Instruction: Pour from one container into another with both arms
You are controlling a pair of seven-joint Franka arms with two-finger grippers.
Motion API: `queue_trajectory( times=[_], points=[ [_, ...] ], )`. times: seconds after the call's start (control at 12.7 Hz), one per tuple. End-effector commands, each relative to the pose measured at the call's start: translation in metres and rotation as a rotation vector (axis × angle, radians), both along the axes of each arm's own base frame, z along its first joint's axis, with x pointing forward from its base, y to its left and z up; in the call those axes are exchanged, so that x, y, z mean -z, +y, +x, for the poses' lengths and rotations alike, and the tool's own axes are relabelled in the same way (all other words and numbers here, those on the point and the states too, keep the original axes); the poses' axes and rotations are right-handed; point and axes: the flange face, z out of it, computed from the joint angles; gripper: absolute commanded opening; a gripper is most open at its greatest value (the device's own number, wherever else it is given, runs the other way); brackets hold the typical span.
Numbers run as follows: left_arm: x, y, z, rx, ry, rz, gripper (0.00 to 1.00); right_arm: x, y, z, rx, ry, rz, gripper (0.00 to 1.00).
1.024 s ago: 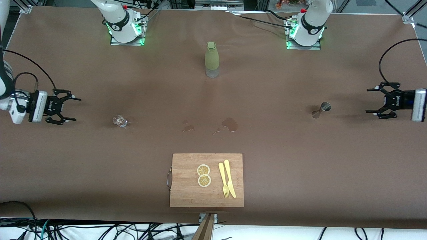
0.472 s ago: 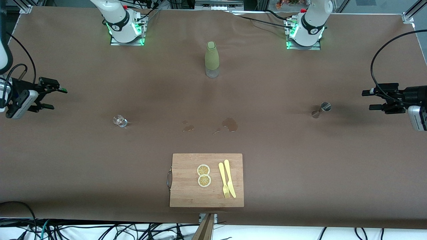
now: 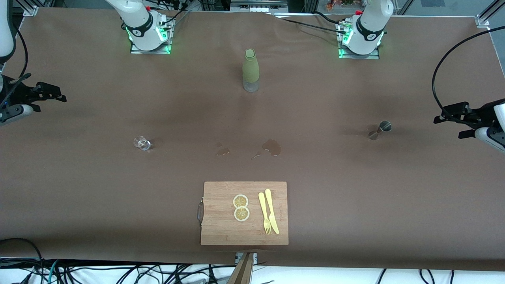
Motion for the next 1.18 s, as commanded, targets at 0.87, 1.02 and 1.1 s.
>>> queue_trajectory(
  times=[0.87,1.02,1.1],
  points=[
    [-0.088,-0.049,-0.025,-0.383,-0.068,0.163,1.0,-0.114,0.055,0.003,0.243,-0.138,-0.087,1.0],
    [-0.104,-0.049,-0.032,-0.441,-0.084,0.161,1.0,-0.112,0.057,0.002,0.24,-0.123,-0.087,1.0],
    [-0.105,-0.049,-0.033,-0.441,-0.086,0.161,1.0,-0.112,0.058,0.001,0.243,-0.118,-0.083,1.0]
  ],
)
